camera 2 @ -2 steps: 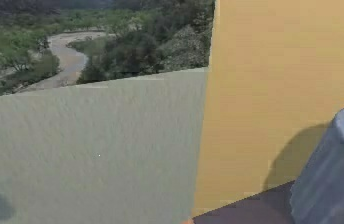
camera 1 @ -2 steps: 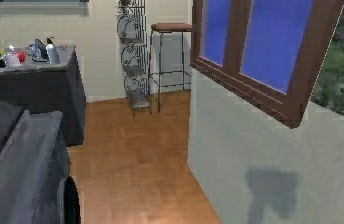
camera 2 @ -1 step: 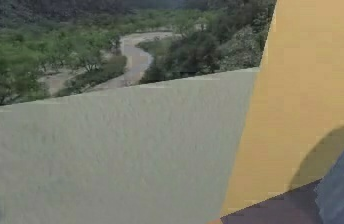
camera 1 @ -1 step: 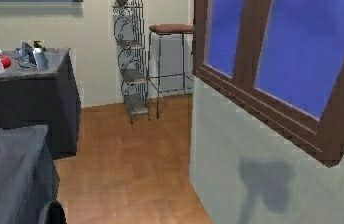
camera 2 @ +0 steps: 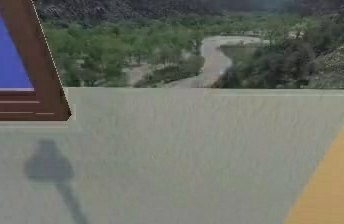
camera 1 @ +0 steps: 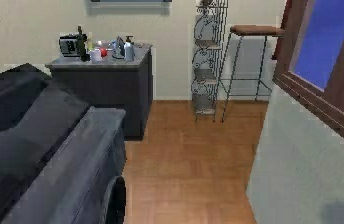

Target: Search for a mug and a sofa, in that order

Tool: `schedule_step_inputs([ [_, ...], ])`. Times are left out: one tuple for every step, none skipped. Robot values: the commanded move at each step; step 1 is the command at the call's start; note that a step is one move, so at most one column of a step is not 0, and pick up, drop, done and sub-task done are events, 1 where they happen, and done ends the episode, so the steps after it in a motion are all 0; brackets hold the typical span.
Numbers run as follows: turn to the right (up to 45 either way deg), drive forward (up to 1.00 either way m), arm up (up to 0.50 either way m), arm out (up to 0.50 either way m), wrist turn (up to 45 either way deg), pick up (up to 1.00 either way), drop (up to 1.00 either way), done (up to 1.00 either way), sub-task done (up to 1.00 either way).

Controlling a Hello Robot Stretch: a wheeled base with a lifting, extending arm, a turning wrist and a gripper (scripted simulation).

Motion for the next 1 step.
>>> schedule_step_inputs([
  [0.0,1.0,0.0,0.0,0.0,0.0,0.0,0.0,0.0],
])
